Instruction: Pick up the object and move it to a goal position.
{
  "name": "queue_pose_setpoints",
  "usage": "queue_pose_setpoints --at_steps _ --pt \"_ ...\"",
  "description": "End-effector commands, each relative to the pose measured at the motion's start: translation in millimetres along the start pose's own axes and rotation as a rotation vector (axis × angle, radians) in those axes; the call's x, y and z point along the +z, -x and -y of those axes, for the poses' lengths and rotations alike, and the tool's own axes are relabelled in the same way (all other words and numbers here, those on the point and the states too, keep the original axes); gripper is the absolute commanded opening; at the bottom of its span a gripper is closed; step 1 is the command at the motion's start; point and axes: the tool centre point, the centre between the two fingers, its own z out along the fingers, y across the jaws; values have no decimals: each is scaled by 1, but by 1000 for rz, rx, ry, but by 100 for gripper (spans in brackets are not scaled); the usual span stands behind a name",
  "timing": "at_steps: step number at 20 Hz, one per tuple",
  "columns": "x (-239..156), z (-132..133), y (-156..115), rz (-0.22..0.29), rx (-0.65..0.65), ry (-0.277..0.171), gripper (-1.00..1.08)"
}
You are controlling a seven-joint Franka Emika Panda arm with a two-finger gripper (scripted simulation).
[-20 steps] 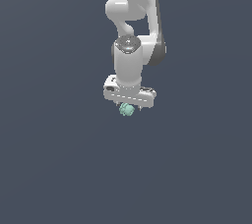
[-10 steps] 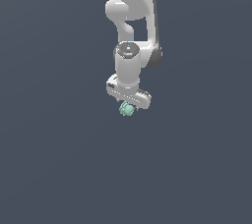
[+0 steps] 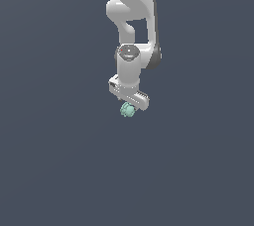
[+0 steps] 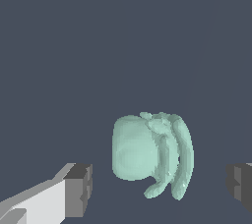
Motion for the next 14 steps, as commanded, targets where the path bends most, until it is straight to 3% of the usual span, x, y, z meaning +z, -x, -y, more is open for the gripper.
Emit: queue_pose_setpoints --at_steps 1,14 --pt "1 -1 1 0 11 1 100" --pt "37 -2 2 0 11 1 100"
